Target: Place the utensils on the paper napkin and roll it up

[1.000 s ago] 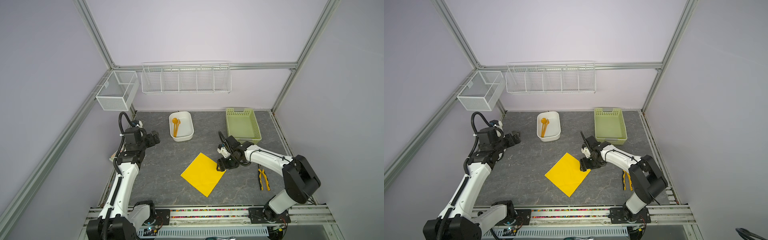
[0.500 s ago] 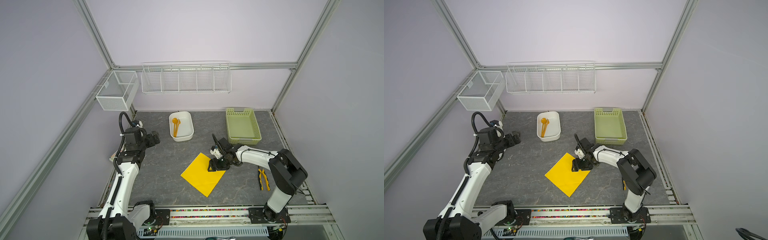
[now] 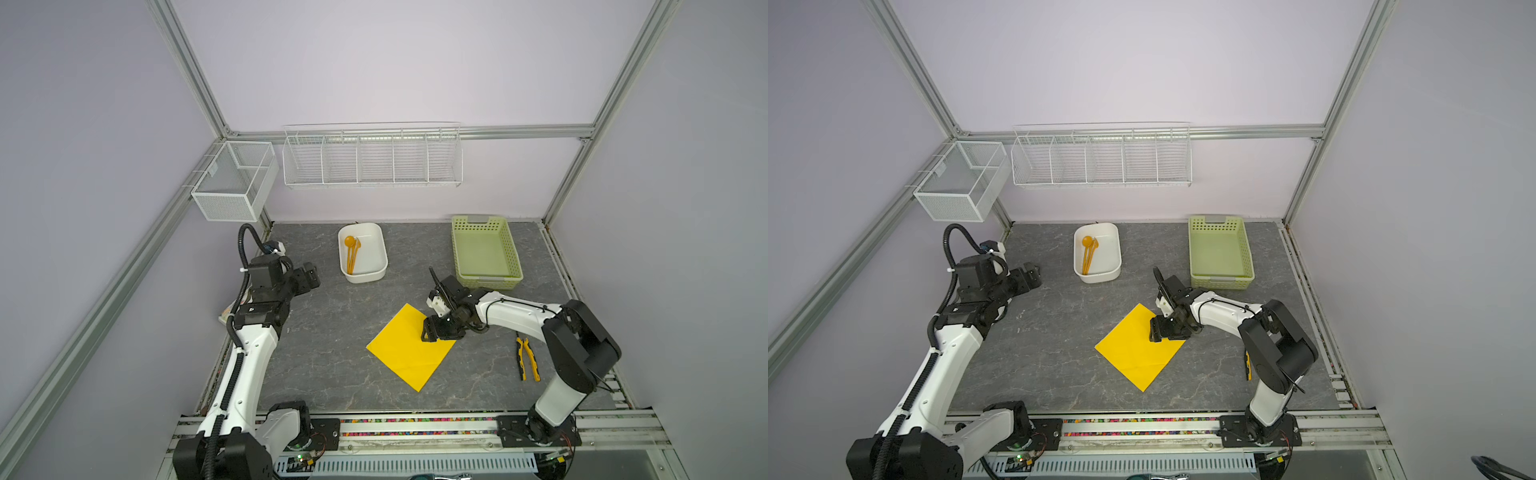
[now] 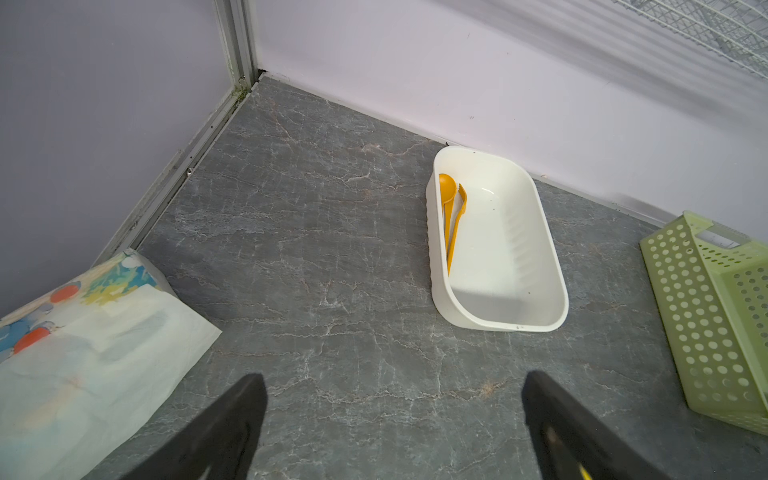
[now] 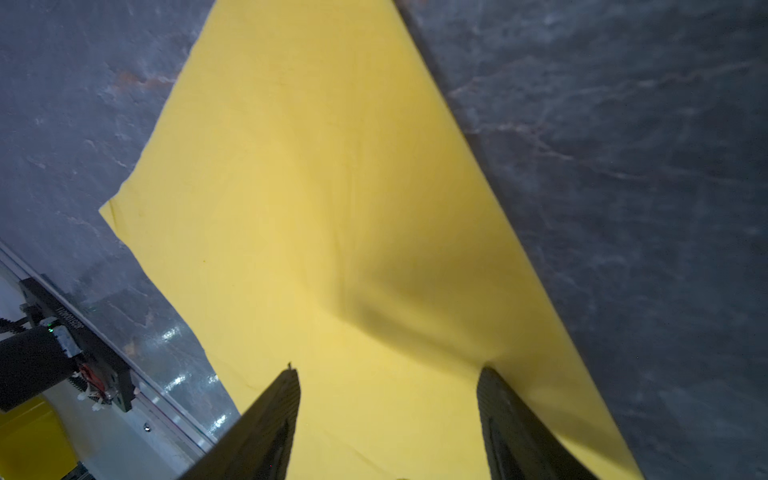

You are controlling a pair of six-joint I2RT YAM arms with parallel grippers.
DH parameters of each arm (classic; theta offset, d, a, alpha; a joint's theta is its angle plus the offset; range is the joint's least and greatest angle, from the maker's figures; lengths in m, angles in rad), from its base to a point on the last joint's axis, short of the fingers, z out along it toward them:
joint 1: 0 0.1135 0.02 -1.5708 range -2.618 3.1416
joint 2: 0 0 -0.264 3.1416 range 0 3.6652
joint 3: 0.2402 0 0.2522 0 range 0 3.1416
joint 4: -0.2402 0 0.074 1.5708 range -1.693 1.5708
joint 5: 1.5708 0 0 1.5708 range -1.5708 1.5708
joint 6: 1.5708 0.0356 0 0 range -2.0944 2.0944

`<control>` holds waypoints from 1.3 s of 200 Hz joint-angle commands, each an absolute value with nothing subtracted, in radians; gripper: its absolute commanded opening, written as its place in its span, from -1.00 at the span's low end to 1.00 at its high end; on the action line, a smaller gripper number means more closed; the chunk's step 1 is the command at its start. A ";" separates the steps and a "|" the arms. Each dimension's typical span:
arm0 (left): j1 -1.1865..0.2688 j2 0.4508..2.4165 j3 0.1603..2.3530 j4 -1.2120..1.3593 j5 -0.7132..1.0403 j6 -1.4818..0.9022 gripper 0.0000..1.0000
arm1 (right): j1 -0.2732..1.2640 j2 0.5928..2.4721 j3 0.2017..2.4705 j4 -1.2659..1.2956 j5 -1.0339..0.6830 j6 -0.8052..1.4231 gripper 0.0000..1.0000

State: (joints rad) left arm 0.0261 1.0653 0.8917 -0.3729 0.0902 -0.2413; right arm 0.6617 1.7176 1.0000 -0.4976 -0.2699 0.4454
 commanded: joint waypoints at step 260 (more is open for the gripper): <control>0.031 1.112 0.912 -0.371 0.170 -0.259 0.91 | 0.467 1.529 1.322 -0.776 -0.022 0.407 0.23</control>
